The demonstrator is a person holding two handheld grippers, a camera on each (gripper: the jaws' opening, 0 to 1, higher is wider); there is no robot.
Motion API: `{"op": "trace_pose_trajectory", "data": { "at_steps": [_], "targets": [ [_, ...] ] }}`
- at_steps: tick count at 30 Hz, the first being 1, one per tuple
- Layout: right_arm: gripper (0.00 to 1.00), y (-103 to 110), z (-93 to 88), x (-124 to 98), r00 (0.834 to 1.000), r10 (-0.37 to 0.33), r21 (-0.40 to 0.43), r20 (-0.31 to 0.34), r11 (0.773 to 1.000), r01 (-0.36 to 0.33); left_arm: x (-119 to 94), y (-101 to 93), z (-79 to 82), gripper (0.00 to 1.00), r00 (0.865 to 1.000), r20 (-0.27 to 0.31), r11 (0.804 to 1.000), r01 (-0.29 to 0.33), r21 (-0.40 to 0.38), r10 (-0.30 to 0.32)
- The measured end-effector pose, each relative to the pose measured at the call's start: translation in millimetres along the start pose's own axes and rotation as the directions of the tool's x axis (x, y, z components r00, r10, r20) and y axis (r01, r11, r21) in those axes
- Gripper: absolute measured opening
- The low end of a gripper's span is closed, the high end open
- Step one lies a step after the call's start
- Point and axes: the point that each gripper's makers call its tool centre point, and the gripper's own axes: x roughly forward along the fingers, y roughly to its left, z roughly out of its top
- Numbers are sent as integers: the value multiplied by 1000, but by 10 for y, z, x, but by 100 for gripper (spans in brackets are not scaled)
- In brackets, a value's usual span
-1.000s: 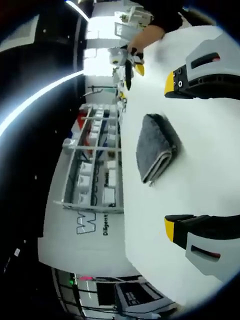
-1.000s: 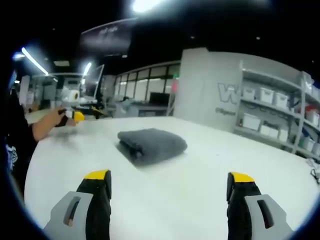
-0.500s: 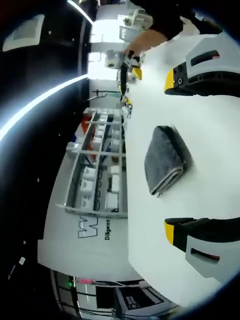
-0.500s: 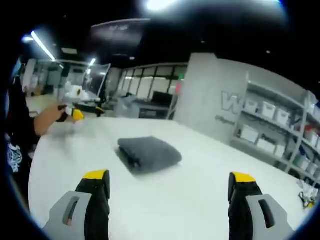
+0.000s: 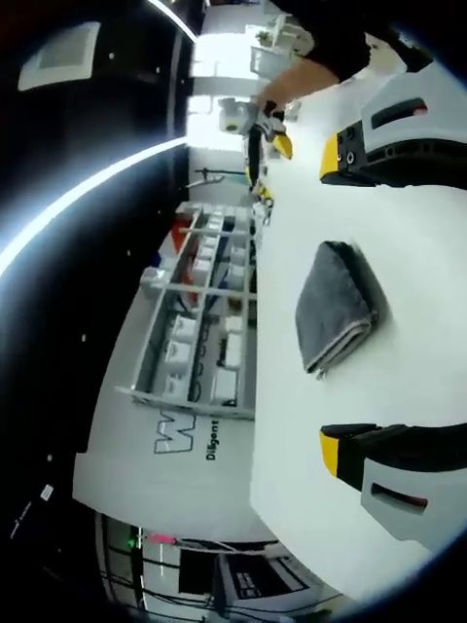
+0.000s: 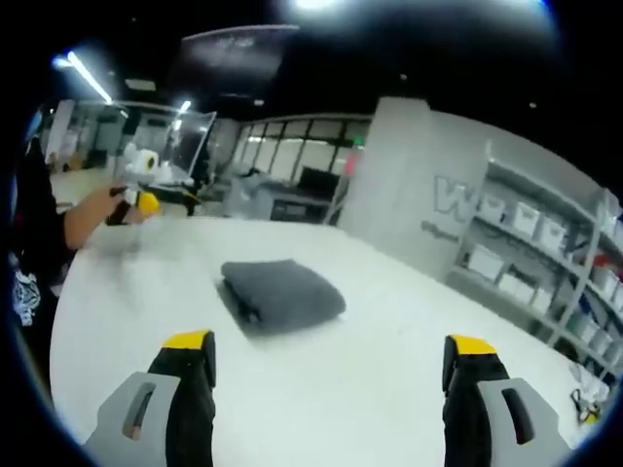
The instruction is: Open the folded towel by lifting each exposed corner and separating the folded layers until the towel lies flat within the target outline without major curled edges
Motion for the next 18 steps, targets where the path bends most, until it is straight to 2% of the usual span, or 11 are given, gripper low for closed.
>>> {"op": "trace_pose_trajectory", "data": {
  "at_steps": [3,13,16,18],
  "targets": [
    [97,-77,137,-6,1000,0,-15,6,1000,0,41,-27,37,99,1000,6,1000,3,-6,-3],
    [95,-244,437,89,999,34,-91,-11,995,-35,188,-252,84,99,998,7,997,62,-41,-62],
    [95,-246,476,137,998,54,-102,-25,993,-57,203,-305,191,99,997,12,997,76,-29,-75],
    [95,-258,494,167,997,69,-109,-37,991,-73,223,-270,258,99,998,11,998,65,-1,-65]
  ]
}}
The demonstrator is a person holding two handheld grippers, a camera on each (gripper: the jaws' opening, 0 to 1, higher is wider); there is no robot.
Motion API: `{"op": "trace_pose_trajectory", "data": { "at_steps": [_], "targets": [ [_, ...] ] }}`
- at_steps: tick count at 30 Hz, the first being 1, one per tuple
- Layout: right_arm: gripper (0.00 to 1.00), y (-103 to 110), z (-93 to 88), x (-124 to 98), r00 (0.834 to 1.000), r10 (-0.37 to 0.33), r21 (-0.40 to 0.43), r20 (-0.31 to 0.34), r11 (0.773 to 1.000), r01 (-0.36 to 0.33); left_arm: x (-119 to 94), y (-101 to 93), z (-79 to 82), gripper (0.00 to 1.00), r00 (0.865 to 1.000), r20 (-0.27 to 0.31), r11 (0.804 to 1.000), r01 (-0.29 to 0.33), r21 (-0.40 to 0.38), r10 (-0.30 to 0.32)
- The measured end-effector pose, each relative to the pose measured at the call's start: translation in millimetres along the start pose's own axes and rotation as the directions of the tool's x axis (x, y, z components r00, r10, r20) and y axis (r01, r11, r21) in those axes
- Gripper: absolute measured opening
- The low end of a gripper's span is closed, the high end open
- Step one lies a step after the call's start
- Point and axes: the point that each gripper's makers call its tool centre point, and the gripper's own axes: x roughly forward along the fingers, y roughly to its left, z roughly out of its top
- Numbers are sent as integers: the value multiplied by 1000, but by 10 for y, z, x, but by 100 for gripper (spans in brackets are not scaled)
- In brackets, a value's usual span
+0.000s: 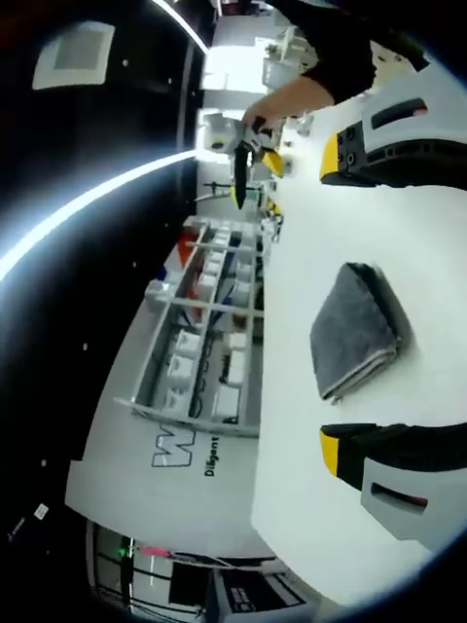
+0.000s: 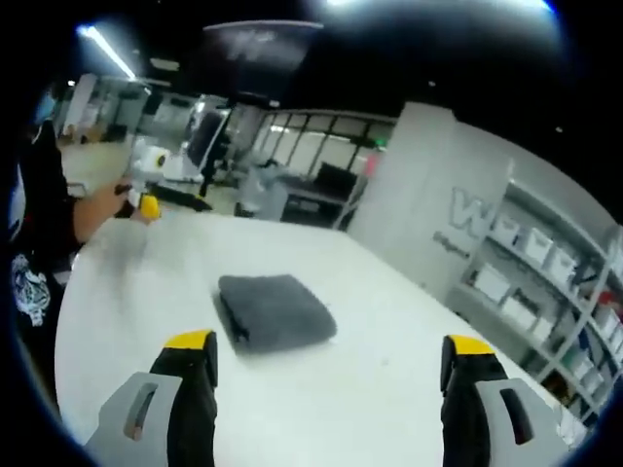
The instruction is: Open the folded towel by lifting each exposed corner and separating the folded layers until the towel lies flat within the target outline without major curled edges
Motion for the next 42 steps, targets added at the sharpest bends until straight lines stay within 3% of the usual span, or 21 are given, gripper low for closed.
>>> {"op": "trace_pose_trajectory", "data": {
  "at_steps": [4,5,8,13,18,22,25,30,36,39,42],
  "targets": [
    [95,134,61,48,995,101,7,-24,995,-101,71,79,116,99,1000,9,999,-5,-45,5],
    [94,158,125,89,994,104,-27,-15,994,-105,104,79,178,99,1000,29,998,2,-65,0],
    [91,163,235,197,995,95,-29,6,995,-95,137,99,203,99,999,45,997,-10,-73,14],
    [92,223,276,362,994,110,-54,-2,992,-110,114,162,112,99,998,54,995,-12,-97,17],
    [92,140,291,559,994,105,-68,-15,992,-106,140,208,54,99,997,65,992,-25,-126,33],
    [91,70,270,727,988,131,-90,-79,986,-138,201,284,-9,99,993,90,982,-55,-183,72],
    [91,55,190,871,974,167,-107,-155,977,-184,244,330,-56,99,992,88,976,-72,-207,92],
    [90,-7,168,1033,966,170,-127,-196,972,-197,267,366,-75,99,990,99,959,-66,-274,96],
    [89,-3,269,1149,955,191,-165,-229,959,-232,319,328,-95,99,989,112,943,-55,-328,97],
    [87,-51,367,1196,957,195,-166,-215,958,-232,350,286,-115,99,988,126,922,-36,-385,91],
    [85,-86,461,1261,962,197,-166,-187,959,-229,423,233,-208,98,992,106,915,-24,-404,73]
  ]
}}
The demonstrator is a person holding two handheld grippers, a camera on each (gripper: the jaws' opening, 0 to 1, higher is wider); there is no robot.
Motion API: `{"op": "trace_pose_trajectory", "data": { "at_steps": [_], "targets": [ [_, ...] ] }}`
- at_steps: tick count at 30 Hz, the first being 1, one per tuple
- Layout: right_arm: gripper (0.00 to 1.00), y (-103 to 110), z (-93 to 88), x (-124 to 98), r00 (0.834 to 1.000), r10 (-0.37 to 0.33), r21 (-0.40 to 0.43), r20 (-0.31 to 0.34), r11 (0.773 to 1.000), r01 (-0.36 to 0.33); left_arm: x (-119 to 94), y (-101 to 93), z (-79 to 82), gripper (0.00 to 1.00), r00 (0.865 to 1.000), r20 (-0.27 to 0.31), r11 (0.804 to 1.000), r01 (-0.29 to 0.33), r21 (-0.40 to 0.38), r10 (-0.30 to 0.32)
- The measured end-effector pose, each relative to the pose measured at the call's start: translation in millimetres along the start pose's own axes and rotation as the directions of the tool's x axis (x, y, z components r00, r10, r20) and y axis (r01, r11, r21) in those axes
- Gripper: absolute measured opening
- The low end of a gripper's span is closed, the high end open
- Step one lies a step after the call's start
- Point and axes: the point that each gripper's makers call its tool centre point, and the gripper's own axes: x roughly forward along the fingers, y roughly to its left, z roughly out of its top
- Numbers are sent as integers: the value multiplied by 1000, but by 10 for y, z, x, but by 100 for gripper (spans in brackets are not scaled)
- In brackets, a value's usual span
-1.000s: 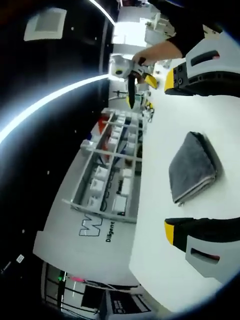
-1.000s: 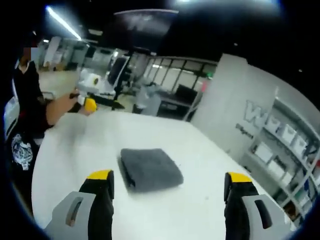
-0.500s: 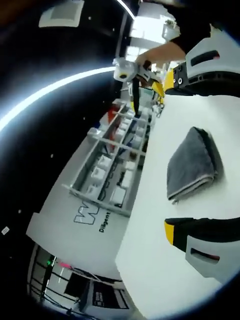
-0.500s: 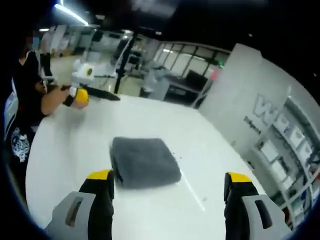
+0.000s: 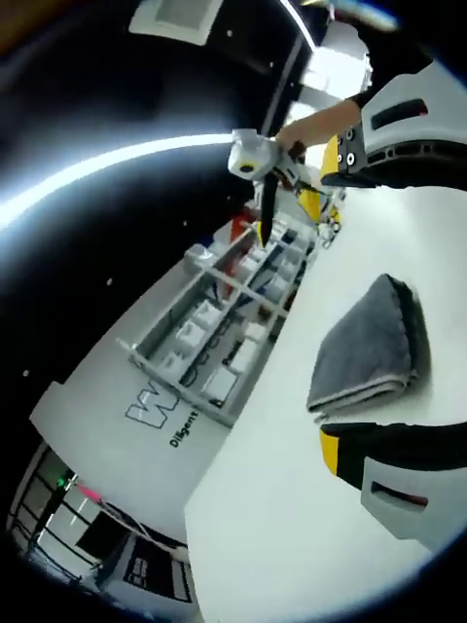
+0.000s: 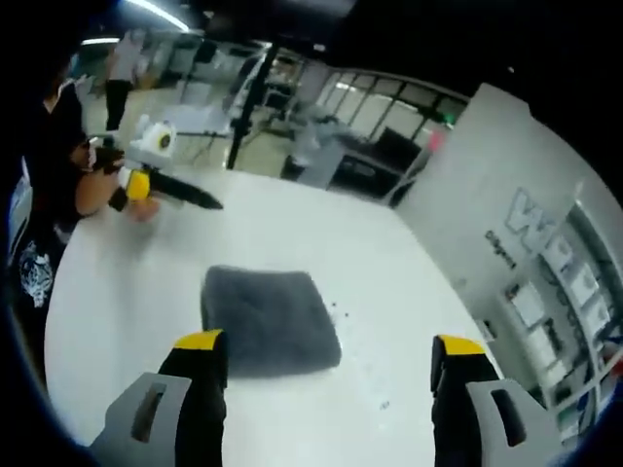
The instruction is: Open the folded towel by lifting each exposed corner and separating the folded layers until the towel lies flat within the target outline without major curled edges
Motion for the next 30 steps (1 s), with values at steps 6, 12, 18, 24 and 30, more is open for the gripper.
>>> {"op": "trace_pose_trajectory", "data": {
  "at_steps": [6,12,18,24,30],
  "targets": [
    [83,9,39,197,999,39,2,-7,999,-39,55,36,-152,96,999,-38,999,-3,-34,1],
    [82,-84,-5,413,995,62,-19,-81,998,-64,44,63,-157,96,999,-44,999,-4,-49,2],
    [82,-116,4,504,989,83,-50,-125,995,-90,48,67,-220,95,998,-60,998,-6,-63,3],
    [85,-5,-4,589,977,121,-100,-174,985,-140,48,26,-286,95,997,-74,999,-4,-50,0],
    [84,108,95,743,971,150,-117,-183,978,-173,47,-22,-408,95,997,-69,996,-26,-81,20]
  ]
}}
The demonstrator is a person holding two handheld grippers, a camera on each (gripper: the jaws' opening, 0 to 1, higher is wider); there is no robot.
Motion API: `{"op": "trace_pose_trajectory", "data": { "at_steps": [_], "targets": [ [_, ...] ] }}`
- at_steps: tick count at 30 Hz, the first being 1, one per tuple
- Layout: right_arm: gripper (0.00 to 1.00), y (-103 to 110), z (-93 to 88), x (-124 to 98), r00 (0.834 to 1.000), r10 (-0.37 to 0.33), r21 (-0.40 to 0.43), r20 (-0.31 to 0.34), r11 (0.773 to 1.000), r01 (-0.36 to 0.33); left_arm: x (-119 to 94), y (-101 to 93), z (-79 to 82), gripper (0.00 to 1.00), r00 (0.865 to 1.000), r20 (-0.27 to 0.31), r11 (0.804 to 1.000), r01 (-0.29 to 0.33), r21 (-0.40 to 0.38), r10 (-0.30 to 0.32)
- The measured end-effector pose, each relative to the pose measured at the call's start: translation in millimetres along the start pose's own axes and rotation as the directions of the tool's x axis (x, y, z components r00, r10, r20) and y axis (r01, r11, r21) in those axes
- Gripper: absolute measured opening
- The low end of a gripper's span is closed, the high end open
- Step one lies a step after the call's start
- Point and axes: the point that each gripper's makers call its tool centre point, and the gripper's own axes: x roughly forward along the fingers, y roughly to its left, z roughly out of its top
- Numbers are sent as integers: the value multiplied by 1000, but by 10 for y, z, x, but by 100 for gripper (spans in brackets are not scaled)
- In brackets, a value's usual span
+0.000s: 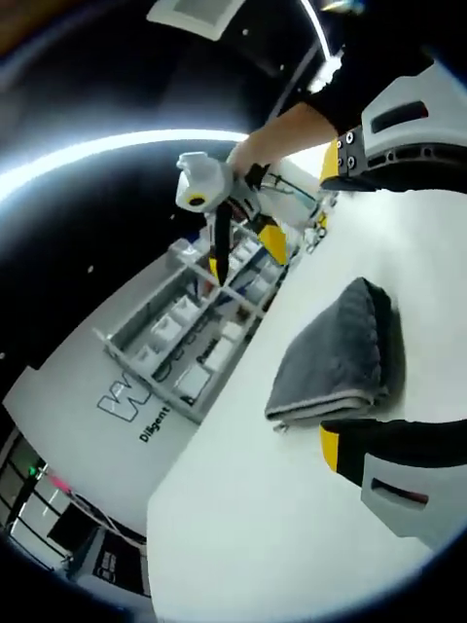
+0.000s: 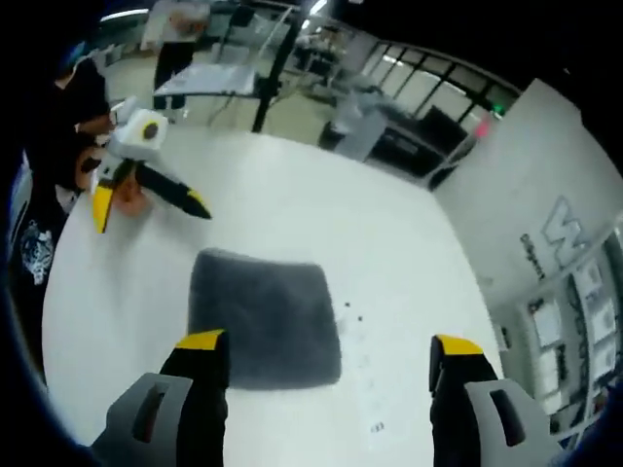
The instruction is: Open the folded towel by lifting each exposed corner and separating the folded layers until the towel lies flat within the target outline without major curled edges
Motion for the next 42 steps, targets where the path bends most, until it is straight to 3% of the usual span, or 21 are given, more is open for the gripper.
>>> {"op": "trace_pose_trajectory", "data": {
  "at_steps": [5,10,15,24,28,30,32,35,39,42],
  "targets": [
    [83,6,130,120,1000,16,-35,-16,999,-16,26,101,-149,93,998,-1,998,-64,-2,64],
    [83,58,204,266,998,42,-76,-53,996,-46,41,75,-232,92,998,-15,998,-57,-34,57],
    [82,84,256,378,996,58,-96,-66,993,-65,63,109,-359,92,996,-60,997,-70,-14,69],
    [81,-34,286,446,992,69,-104,-102,991,-80,111,145,-536,90,992,-106,995,-80,-59,73],
    [80,-77,246,506,985,81,-108,-152,989,-98,145,116,-588,86,991,-108,988,-87,-125,74],
    [80,-8,163,564,974,105,-119,-199,984,-130,160,68,-631,86,991,-108,990,-89,-108,77],
    [80,10,111,652,967,102,-152,-233,978,-140,159,97,-629,85,990,-115,991,-91,-102,79],
    [78,34,177,789,969,125,-129,-213,980,-155,162,143,-539,83,992,-101,989,-84,-123,72],
    [77,33,205,897,965,138,-134,-221,976,-171,181,175,-520,81,992,-92,987,-93,-129,81],
    [77,-27,263,1025,967,149,-91,-205,981,-170,193,163,-573,79,992,-96,987,-99,-125,87]
  ]
}}
